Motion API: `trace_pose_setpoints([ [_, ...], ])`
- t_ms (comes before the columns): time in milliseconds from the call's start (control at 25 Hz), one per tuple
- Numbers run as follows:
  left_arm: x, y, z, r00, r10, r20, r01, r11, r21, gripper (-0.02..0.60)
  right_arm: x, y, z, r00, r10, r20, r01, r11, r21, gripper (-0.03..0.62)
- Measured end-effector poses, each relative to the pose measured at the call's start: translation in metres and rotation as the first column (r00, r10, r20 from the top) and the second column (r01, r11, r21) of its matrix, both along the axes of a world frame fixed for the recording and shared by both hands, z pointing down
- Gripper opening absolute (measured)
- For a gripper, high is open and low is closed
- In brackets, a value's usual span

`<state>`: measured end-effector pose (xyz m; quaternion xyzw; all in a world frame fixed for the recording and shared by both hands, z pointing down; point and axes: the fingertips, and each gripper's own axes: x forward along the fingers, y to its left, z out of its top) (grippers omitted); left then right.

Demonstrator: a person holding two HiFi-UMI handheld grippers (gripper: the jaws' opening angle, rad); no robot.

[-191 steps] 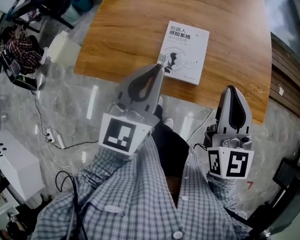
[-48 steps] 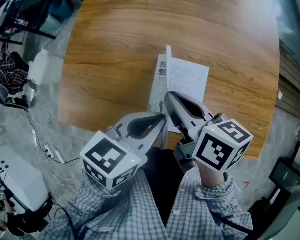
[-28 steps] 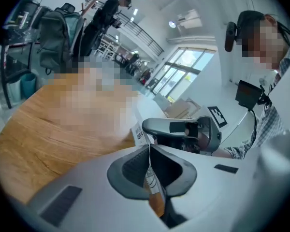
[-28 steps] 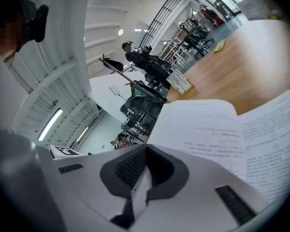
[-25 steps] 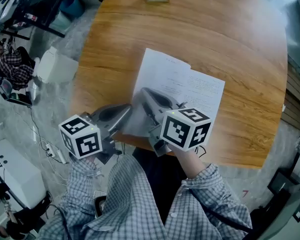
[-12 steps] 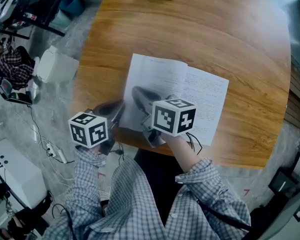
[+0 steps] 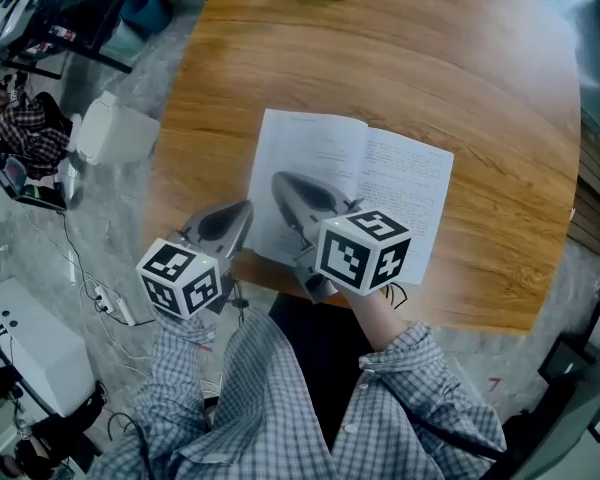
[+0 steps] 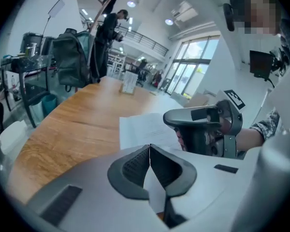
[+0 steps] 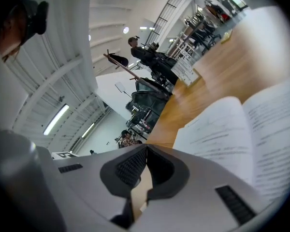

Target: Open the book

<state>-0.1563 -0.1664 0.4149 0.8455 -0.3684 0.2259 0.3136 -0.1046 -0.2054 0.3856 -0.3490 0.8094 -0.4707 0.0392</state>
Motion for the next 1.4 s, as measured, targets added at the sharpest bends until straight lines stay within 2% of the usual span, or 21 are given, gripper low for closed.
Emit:
trace_pose_setpoints([
  [120,0.036,0.006,-0.01,0.997,0.065,-0.033,-0.063,0.996,0.06,0.012,0.037,0.01,-0.01,0.991,0.062,-0.121,-0.052,0.995,0.086,0.02],
  [240,0.07,0.011,-0.018,0.991,0.093,-0.094,-0.085,0.992,0.09,0.011,0.081,0.021,-0.006,0.963,0.121,-0.24,-0.093,0.987,0.128,0.02],
  [360,0.099,0.01,-0.03,0.983,0.105,-0.148,-0.087,0.989,0.123,0.011,0.128,0.031,-0.006,0.933,0.202,-0.297,-0.166,0.976,0.142,0.02],
  [520,0.134,0.005,-0.065,0.973,0.133,-0.19,-0.093,0.974,0.205,0.011,0.186,0.042,-0.029,0.872,0.324,-0.366,-0.26,0.941,0.215,0.02],
  [680,0.154,0.005,-0.106,0.967,0.149,-0.208,-0.088,0.956,0.278,0.011,0.219,0.052,-0.07,0.822,0.394,-0.411,-0.271,0.906,0.326,0.02],
  [800,0.163,0.007,-0.141,0.961,0.148,-0.234,-0.062,0.939,0.339,0.011,0.234,0.058,-0.105,0.802,0.427,-0.417,-0.251,0.876,0.413,0.02],
  [880,0.167,0.008,-0.167,0.957,0.16,-0.24,-0.053,0.915,0.4,0.011,0.245,0.059,-0.129,0.787,0.461,-0.41,-0.249,0.845,0.473,0.02],
  [1000,0.171,0.013,-0.198,0.958,0.188,-0.214,-0.062,0.871,0.488,0.011,0.26,0.061,-0.161,0.764,0.516,-0.387,-0.264,0.798,0.542,0.02],
  [1160,0.177,0.011,-0.224,0.956,0.207,-0.208,-0.059,0.83,0.554,0.011,0.277,0.064,-0.201,0.746,0.57,-0.345,-0.284,0.74,0.609,0.02],
  [1320,0.181,0.009,-0.237,0.95,0.229,-0.211,-0.063,0.804,0.592,0.011,0.28,0.07,-0.219,0.733,0.585,-0.348,-0.263,0.715,0.648,0.02],
  [1400,0.182,0.007,-0.24,0.948,0.232,-0.218,-0.058,0.799,0.599,0.011,0.28,0.07,-0.223,0.74,0.583,-0.336,-0.264,0.711,0.651,0.02],
])
